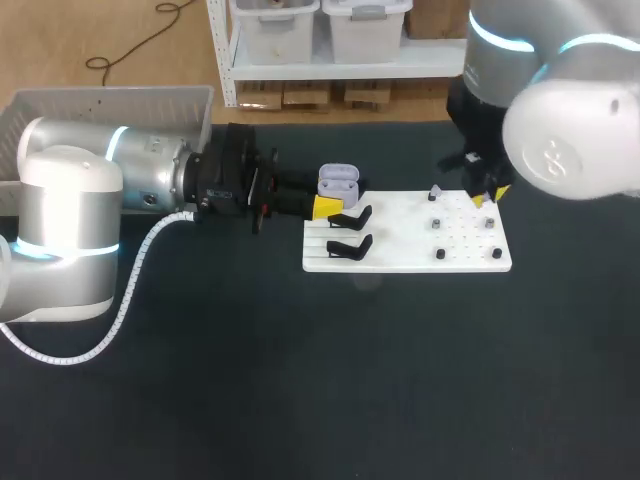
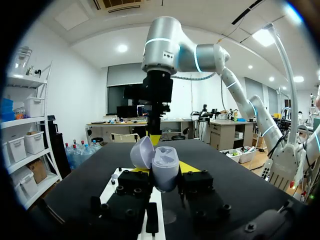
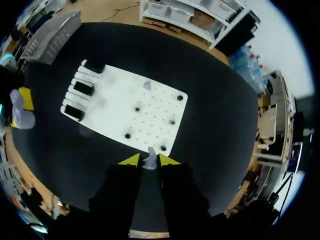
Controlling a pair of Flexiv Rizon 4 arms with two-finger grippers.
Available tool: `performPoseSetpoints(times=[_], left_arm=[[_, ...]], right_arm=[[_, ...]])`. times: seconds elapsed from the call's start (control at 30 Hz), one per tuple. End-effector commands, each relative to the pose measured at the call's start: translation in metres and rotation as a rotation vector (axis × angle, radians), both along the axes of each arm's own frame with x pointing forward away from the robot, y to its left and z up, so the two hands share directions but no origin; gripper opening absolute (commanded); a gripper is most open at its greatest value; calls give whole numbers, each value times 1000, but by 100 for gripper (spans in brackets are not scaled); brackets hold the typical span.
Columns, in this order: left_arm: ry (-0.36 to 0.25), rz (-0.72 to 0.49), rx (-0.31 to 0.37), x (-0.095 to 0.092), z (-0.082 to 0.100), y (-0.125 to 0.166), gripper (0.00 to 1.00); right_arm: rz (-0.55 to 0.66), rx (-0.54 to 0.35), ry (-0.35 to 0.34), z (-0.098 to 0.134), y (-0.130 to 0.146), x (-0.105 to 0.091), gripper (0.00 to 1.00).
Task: Pick up each earbud case from the left stands, insert the matching earbuds, close the lid, and place the case in the box.
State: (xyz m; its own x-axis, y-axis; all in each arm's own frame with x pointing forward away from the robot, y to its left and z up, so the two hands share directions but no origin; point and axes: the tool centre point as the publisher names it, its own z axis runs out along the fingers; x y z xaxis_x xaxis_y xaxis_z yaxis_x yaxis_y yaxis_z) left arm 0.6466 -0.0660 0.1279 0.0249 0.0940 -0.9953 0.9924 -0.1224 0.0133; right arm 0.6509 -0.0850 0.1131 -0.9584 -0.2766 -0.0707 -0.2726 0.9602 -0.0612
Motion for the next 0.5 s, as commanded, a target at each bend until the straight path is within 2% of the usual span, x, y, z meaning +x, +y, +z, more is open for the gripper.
performPoseSetpoints(times=[0.03, 0.13, 0.3, 0.5], left_arm=[[0, -1, -1, 1, -1, 0, 0], [0, -1, -1, 1, -1, 0, 0], [0, -1, -1, 1, -1, 0, 0], [0, -1, -1, 1, -1, 0, 0]], right_arm=[[-96, 35, 37, 18, 14, -8, 0], [-128, 66, 50, 26, 25, -18, 0], [-154, 61, 66, 42, 40, -32, 0], [-159, 82, 63, 57, 61, -40, 0]])
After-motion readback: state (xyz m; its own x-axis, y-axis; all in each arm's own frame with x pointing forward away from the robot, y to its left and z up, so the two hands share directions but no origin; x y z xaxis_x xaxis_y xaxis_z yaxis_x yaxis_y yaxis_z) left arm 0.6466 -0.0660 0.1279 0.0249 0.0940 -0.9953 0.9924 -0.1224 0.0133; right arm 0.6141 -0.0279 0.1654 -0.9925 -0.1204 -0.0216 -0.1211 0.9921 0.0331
